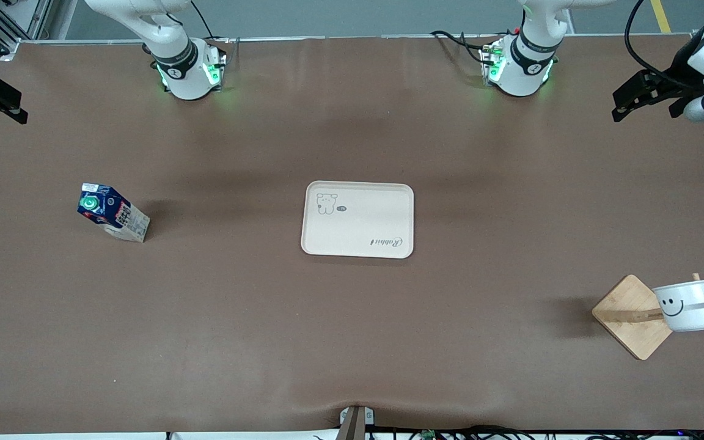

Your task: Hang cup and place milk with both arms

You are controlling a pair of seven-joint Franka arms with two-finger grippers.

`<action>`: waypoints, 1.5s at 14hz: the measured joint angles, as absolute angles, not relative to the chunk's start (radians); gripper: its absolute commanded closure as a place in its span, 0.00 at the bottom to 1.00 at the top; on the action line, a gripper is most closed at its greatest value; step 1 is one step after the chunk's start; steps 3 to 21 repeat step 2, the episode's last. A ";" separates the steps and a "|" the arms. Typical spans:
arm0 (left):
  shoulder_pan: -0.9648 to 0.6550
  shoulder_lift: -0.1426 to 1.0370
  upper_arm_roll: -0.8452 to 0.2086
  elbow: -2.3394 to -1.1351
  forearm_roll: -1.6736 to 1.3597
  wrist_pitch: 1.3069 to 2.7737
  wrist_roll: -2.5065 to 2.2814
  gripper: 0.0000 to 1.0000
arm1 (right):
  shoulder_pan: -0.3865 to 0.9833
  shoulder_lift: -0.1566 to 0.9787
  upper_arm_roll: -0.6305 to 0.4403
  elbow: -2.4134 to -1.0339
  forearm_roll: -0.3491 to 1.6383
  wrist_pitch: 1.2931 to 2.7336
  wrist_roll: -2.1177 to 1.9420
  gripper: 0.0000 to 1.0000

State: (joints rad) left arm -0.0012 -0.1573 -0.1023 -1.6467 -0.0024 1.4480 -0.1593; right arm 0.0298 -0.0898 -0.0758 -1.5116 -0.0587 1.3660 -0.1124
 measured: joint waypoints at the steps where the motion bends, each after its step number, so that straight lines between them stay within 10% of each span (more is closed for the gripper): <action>1: -0.001 -0.157 -0.102 -1.647 -0.002 1.448 -0.159 0.00 | 0.030 -0.090 -0.076 -1.512 -0.059 1.366 -0.112 0.00; 21: -0.002 -0.157 -0.102 -1.647 -0.002 1.448 -0.159 0.00 | 0.030 -0.090 -0.076 -1.512 -0.059 1.366 -0.112 0.00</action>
